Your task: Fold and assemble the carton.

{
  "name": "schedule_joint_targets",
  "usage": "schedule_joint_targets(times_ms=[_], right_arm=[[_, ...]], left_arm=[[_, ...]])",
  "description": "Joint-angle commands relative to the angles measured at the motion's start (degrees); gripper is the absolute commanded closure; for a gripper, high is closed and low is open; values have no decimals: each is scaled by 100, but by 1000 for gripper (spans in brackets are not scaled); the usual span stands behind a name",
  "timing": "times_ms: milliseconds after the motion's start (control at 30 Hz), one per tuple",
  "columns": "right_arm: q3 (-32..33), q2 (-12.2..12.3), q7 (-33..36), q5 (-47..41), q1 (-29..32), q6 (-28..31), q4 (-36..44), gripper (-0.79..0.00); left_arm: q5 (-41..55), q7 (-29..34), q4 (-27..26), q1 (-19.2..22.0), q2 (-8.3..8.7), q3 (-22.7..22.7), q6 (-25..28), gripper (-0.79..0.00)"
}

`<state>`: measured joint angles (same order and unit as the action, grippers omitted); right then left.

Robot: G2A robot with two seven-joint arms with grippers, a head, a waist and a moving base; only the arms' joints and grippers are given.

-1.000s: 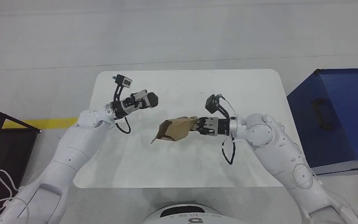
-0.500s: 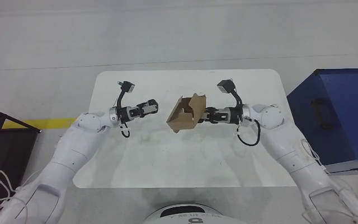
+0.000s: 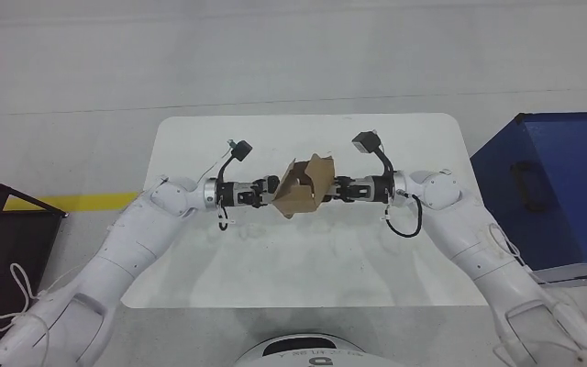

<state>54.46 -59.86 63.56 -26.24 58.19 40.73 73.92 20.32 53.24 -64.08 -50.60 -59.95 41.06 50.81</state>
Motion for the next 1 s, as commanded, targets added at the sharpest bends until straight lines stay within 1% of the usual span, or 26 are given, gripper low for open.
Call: schedule_joint_targets(times_ms=[0, 233, 400, 667, 800, 967], right_arm=[[-53, -16, -4, 11, -43, 4, -48, 0], [-213, -91, -63, 97, -225, -6, -319, 0], [-303, -150, -429, 537, -314, -81, -430, 0], [-430, -190, -942, 1595, -312, -380, -218, 0], [-399, -182, -1147, 1882, -231, -447, -74, 0], [-376, -165, -1197, 2175, -157, -481, 87, 0]], left_arm=[[-40, 3, -15, 19, -23, -29, 2, -785], [-244, -23, -197, -9, -51, -29, 27, -785], [-323, -177, -380, -112, -40, 56, -44, -785], [-31, -210, -432, -222, -15, 222, -328, -785], [-30, -165, -419, -240, -15, 264, -416, -785], [-45, -224, -354, -264, -30, 312, -548, -785]])
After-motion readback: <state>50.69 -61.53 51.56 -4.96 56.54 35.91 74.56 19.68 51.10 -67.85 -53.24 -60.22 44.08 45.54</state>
